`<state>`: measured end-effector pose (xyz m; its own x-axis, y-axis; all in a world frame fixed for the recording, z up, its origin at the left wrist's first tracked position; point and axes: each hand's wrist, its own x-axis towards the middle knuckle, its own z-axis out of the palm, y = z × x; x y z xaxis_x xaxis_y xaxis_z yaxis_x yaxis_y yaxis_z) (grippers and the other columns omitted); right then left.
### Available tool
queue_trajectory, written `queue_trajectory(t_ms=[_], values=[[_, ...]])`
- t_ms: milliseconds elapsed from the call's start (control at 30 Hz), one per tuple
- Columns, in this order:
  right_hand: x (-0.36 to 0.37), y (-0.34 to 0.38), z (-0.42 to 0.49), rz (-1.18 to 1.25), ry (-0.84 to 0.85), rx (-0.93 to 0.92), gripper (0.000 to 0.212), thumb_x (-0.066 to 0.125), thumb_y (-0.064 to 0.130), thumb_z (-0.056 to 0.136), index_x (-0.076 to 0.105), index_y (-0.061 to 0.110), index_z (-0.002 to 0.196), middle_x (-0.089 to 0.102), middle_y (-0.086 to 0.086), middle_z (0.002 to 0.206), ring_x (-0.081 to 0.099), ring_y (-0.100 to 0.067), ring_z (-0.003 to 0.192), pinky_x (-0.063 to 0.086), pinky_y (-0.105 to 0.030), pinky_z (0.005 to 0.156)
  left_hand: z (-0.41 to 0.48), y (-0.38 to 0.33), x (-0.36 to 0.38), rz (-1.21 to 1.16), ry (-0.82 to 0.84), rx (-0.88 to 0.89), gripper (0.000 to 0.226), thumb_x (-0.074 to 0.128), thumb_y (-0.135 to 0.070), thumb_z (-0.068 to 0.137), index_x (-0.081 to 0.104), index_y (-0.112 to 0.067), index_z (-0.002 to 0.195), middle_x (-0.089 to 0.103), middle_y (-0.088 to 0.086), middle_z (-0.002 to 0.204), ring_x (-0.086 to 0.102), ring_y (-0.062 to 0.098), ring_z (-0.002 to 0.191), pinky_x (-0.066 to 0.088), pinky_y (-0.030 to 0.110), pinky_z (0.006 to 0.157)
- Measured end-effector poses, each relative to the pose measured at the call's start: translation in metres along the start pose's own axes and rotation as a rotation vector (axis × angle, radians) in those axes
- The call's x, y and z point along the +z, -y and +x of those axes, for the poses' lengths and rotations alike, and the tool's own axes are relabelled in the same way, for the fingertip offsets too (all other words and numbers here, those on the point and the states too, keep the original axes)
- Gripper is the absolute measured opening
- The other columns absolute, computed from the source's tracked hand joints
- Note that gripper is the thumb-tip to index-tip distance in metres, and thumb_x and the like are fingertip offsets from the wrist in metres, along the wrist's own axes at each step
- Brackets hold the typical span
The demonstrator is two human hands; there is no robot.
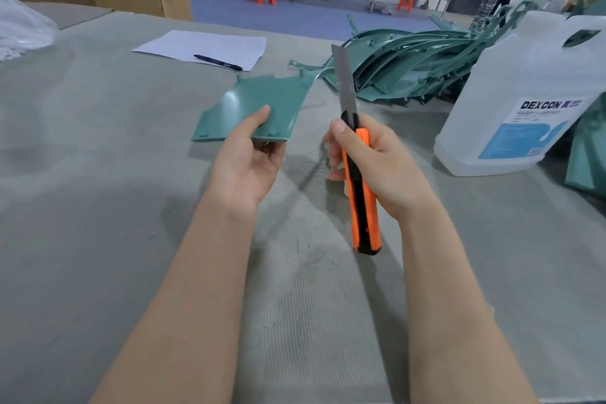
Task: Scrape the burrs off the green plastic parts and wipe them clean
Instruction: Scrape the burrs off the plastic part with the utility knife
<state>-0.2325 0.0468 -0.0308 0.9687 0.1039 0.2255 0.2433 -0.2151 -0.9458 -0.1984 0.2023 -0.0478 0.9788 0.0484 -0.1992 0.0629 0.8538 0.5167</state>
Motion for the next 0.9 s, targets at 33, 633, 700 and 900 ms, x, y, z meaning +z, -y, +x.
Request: queue_trajectory(t_ms=[33, 633, 700, 900], values=[[-0.001, 0.001, 0.000, -0.029, -0.003, -0.021, 0.020, 0.052, 0.024, 0.100, 0.061, 0.008, 0.095, 0.056, -0.010, 0.075, 0.056, -0.017, 0.066, 0.056, -0.031, 0.063, -0.001, 0.000, 0.001, -0.006, -0.007, -0.004, 0.006, 0.063, -0.004, 0.088, 0.062, -0.009, 0.085, 0.071, 0.002, 0.068, 0.066, 0.011, 0.060, 0.056, 0.020, 0.063], [0.000, 0.002, 0.001, -0.341, -0.114, -0.069, 0.047, 0.037, 0.035, 0.104, 0.047, 0.013, 0.065, 0.058, -0.014, 0.060, 0.054, -0.017, 0.046, 0.047, -0.030, 0.053, -0.007, -0.001, 0.006, -0.027, 0.092, -0.075, 0.004, 0.065, -0.004, 0.085, 0.064, -0.009, 0.086, 0.069, 0.004, 0.082, 0.062, 0.015, 0.080, 0.053, 0.016, 0.060], [0.006, 0.000, 0.002, -0.401, -0.144, -0.089, 0.053, 0.037, 0.043, 0.103, 0.048, 0.014, 0.060, 0.061, -0.013, 0.056, 0.055, -0.018, 0.044, 0.050, -0.034, 0.059, -0.007, -0.002, 0.006, -0.068, 0.102, -0.118, 0.005, 0.064, -0.004, 0.085, 0.064, -0.006, 0.089, 0.068, 0.006, 0.085, 0.063, 0.017, 0.083, 0.055, 0.017, 0.054], [0.013, -0.004, 0.004, -0.450, -0.116, -0.083, 0.055, 0.038, 0.050, 0.100, 0.053, 0.015, 0.061, 0.056, 0.003, 0.049, 0.051, -0.007, 0.040, 0.049, -0.034, 0.055, -0.012, -0.002, 0.007, -0.116, 0.108, -0.220, 0.012, 0.057, -0.005, 0.090, 0.063, -0.003, 0.080, 0.068, 0.008, 0.070, 0.068, 0.019, 0.060, 0.050, 0.016, 0.043]])
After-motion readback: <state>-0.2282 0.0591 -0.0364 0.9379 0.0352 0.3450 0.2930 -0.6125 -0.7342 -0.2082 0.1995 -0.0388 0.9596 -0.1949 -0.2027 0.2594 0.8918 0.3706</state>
